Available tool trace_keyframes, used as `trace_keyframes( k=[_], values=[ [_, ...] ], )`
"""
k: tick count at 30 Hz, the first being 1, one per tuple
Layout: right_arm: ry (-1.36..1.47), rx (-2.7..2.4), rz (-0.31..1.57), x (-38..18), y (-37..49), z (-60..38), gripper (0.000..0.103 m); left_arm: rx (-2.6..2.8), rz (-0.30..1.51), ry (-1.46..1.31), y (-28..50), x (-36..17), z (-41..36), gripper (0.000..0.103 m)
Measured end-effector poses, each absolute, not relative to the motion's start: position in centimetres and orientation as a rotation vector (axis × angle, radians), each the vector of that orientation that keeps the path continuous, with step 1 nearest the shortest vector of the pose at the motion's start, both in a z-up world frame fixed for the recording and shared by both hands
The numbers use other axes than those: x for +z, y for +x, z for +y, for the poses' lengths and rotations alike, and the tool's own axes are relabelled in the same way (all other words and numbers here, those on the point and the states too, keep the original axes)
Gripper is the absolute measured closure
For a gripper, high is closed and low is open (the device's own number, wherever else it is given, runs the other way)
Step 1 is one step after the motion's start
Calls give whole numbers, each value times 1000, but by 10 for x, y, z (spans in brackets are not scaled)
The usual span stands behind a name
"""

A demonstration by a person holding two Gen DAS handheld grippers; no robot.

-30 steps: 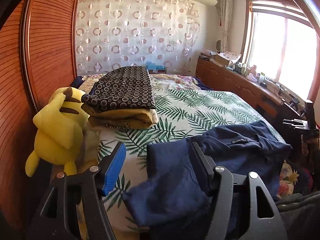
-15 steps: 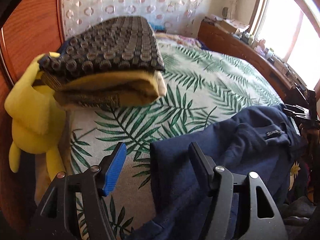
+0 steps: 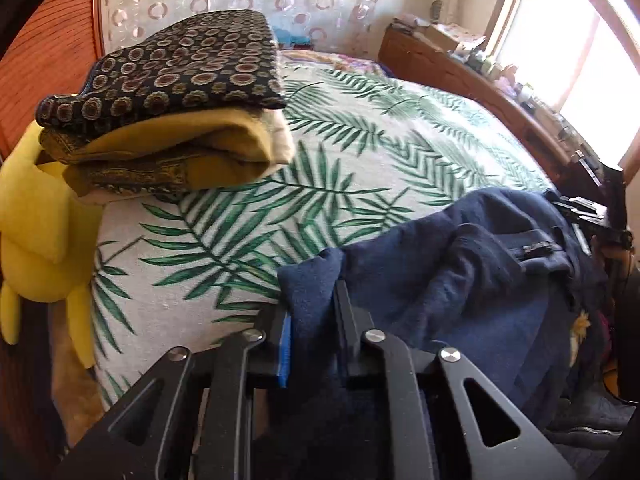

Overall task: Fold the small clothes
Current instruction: 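Open the right tool while the left tool regrasps the shirt edge, then lift the navy shirt with both tools and lay it flat on the bed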

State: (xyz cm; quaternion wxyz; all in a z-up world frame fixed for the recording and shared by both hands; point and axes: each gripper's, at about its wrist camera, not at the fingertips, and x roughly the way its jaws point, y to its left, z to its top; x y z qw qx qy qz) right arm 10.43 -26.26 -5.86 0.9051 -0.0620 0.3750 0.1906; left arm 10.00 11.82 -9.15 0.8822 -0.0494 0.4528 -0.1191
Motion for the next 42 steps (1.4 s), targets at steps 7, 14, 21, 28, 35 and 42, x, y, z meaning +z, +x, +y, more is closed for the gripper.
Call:
trace_keyframes(
  k=[7,14,21,28,35,42],
  values=[
    [-120,446,683,-33,68,-260,92,-292,769,-129,67,-37,115,92],
    [-79,426,449,54,-15,-282,93,-332,514,-133,9,58,111,92],
    [-41,399,209,143,-90,-314,93,-340,287,-119,-34,141,111,92],
    [-102,370,76,197,-123,-320,93,-336,209,-75,-35,180,109,92],
    [-138,355,-1,221,-145,-320,93,-326,141,-48,-45,210,109,92],
    [-160,350,-38,206,-144,-310,93,-320,101,-60,-43,223,112,92]
  ],
)
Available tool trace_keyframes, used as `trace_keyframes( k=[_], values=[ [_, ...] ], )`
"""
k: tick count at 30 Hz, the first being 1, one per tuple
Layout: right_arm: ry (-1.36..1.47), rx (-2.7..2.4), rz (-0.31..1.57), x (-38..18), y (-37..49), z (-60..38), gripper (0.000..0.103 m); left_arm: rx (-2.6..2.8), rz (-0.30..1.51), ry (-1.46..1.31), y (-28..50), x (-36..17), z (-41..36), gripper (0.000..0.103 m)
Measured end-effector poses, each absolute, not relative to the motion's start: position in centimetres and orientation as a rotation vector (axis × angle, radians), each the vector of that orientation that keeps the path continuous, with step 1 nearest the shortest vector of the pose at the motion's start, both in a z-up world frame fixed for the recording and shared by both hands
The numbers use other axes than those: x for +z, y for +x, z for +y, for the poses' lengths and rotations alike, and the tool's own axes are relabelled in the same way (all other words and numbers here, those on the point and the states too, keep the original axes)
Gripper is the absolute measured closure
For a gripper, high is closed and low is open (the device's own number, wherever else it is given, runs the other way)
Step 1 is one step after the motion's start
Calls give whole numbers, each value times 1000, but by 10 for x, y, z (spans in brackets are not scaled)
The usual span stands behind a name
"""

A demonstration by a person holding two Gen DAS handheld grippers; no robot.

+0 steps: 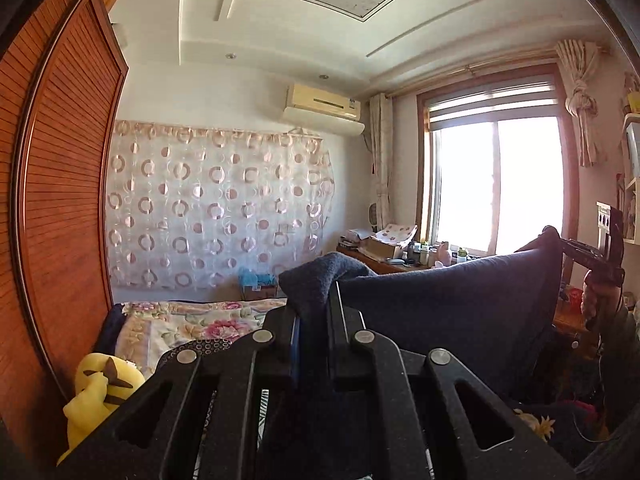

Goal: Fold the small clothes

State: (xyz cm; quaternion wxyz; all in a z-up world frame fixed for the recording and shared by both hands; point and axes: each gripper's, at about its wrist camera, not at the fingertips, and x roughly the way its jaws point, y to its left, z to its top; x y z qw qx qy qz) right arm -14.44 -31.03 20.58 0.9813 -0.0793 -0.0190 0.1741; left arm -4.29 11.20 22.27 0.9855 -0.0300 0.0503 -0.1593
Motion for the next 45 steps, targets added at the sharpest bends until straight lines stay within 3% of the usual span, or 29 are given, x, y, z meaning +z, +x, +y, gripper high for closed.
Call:
trace_keyframes(
  k=[6,12,15,16,17,18,19,21,23,35,45],
  values=[
    [-162,355,1,191,-121,-306,93,-277,151,-56,4,206,110,92],
    [-180,323,150,168,-16,-287,93,-221,312,-46,110,141,107,88],
    [-177,291,232,137,59,-270,90,-181,419,-29,164,95,107,71],
    [-186,269,260,122,86,-263,82,-173,448,-34,176,82,108,62],
    [-189,227,315,104,115,-258,62,-168,481,-43,186,68,110,60],
    [-192,186,367,91,137,-253,52,-168,516,-50,191,56,110,60],
    [-183,154,419,74,159,-252,52,-177,543,-57,193,45,110,59],
    [-156,132,482,48,183,-253,52,-185,574,-49,187,29,105,46],
    [-116,132,513,29,189,-258,52,-199,588,-44,176,17,103,29],
    [-29,257,646,-6,136,-293,52,-187,663,-98,112,-25,102,28],
    [49,266,757,-28,145,-305,53,-145,705,-109,100,-57,105,28]
  ],
)
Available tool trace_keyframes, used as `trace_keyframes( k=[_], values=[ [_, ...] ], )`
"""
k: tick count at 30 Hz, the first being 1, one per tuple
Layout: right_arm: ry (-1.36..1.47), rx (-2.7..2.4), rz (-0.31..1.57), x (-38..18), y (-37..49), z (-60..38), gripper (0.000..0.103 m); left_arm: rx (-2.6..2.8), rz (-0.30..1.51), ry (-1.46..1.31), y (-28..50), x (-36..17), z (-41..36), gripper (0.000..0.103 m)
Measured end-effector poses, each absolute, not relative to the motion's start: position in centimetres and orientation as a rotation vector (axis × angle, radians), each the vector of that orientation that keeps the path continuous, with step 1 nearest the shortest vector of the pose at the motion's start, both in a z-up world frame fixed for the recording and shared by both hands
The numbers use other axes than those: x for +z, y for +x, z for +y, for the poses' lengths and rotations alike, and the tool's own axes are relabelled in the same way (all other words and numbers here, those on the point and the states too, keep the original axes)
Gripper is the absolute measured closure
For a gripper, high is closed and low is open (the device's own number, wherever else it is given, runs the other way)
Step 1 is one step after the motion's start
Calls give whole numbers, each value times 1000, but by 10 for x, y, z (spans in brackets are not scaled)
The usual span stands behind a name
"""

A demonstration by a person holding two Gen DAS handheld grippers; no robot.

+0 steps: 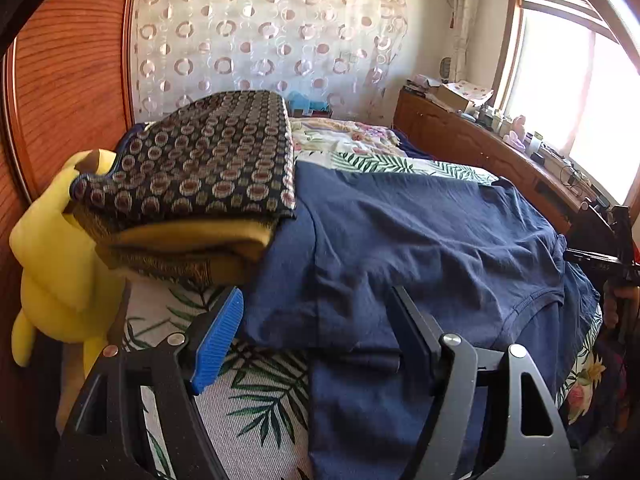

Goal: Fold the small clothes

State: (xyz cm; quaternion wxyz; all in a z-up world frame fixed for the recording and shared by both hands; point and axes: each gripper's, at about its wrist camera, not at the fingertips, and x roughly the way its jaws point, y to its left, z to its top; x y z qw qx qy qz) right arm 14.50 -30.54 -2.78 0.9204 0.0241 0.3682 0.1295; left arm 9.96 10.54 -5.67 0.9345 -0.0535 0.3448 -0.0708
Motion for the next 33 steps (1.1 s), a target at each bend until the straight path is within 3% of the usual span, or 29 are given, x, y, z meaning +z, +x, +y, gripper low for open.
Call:
trace_keyframes(
  k=[4,5,7,11,18,19,20,22,24,26,33],
  values=[
    [103,278,756,-26,161,-313,78,-145,715,-116,101,-63,104,28],
    [109,284,754,-25,164,-314,97,-143,717,-116,102,-63,104,28],
    [110,301,745,-23,162,-317,101,-136,719,-115,101,-64,103,28],
    [134,274,668,-8,136,-336,101,-131,710,-126,97,-63,107,28],
    [104,234,711,-13,123,-350,101,-109,729,-158,96,-69,119,29],
    [101,230,710,-14,125,-347,101,-111,741,-171,98,-71,121,35],
    [97,228,706,-13,130,-343,99,-113,754,-180,100,-74,123,44],
    [93,209,712,-14,133,-338,91,-115,769,-188,102,-77,125,50],
    [89,201,722,-17,137,-317,70,-103,778,-190,104,-80,126,50],
    [104,218,728,-14,126,-310,61,-93,792,-188,107,-83,126,50],
    [91,244,725,-19,122,-301,60,-92,842,-174,119,-94,124,50]
  ],
)
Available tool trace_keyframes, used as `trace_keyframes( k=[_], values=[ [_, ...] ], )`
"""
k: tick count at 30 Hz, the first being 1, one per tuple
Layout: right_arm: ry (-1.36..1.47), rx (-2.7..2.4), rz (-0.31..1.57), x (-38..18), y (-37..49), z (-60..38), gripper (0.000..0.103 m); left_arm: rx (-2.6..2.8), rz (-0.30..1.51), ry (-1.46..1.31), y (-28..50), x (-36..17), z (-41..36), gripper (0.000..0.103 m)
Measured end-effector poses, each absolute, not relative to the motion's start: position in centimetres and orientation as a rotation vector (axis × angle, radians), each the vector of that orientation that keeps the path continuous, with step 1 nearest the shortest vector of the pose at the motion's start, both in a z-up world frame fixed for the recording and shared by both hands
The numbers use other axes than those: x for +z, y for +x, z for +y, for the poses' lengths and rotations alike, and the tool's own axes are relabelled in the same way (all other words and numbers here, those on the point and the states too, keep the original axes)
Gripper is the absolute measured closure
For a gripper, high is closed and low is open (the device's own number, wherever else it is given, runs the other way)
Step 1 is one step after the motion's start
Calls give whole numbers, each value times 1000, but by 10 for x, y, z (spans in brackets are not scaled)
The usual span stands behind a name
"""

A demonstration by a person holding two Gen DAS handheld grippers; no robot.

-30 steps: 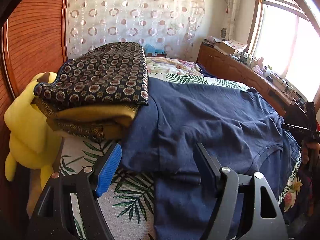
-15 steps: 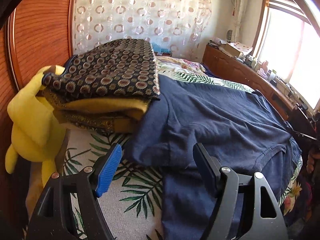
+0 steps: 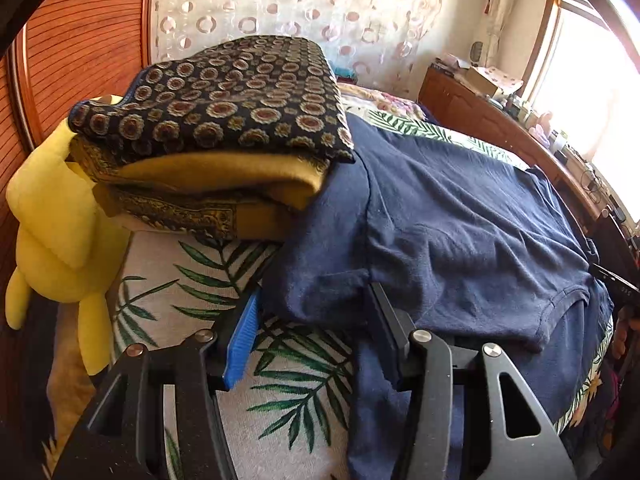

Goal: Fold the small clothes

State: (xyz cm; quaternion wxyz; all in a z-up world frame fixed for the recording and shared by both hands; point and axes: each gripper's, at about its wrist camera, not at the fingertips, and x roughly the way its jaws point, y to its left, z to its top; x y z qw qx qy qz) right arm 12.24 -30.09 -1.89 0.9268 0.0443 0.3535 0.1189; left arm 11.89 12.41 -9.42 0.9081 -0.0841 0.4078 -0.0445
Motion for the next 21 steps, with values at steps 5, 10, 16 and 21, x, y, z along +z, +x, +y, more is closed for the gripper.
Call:
trace_keyframes(
  k=[5,10,16,21],
  values=[
    [67,251,736,-26,129,-293,61,-131,835,-187,121,-95,123,80],
    [47,281,703,-23,129,-295,99,-145,772,-116,113,-77,108,97],
    [41,295,627,-12,118,-302,100,-194,693,-130,98,-41,93,99],
    [54,290,566,5,107,-314,101,-250,627,-159,86,-10,78,99]
  ],
)
